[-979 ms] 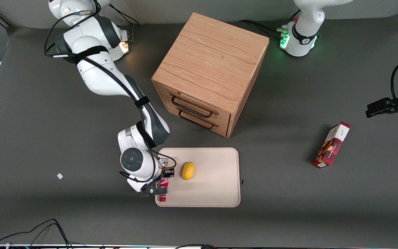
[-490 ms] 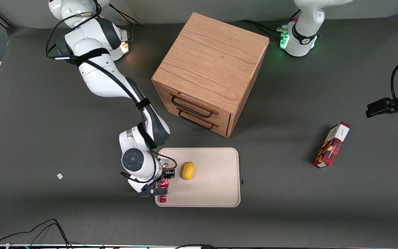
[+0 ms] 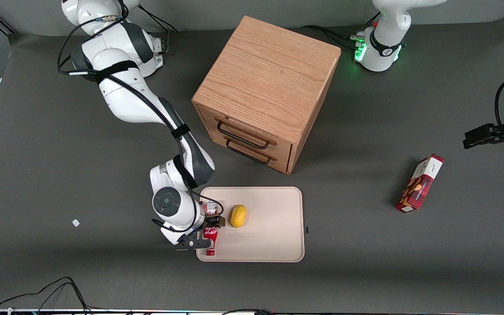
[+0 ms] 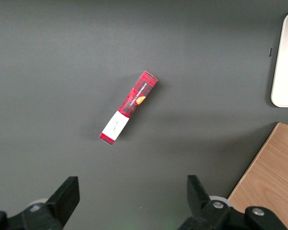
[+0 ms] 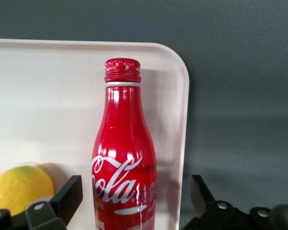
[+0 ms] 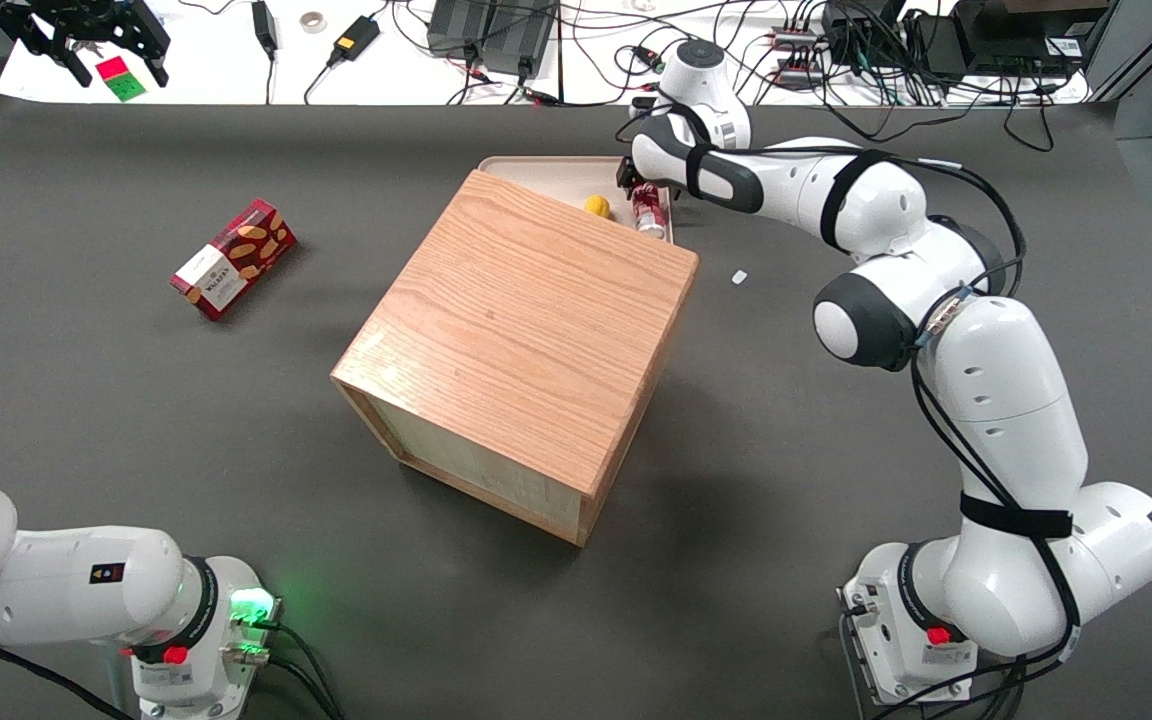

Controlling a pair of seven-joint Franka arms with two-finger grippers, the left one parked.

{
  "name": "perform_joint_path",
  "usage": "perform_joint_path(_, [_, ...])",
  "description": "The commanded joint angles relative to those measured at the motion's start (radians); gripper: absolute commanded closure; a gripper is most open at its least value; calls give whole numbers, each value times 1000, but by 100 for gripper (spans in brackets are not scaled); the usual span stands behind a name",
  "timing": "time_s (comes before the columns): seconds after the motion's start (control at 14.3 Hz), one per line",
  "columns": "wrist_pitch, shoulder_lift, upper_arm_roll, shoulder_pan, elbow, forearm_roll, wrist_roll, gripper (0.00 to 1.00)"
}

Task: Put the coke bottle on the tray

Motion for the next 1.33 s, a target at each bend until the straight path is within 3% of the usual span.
perform_joint_path(0.0, [4,15,-11,8,28,11,21,0])
perform_joint_path(0.77, [-18,-12,-9,6,28,17,40,0])
perform_joint_path(1.05, [-185,-123,1,-24,9,20,39,0])
perform_joint_path(1.26, [-275,-281,11,-70,-132,20,28,0])
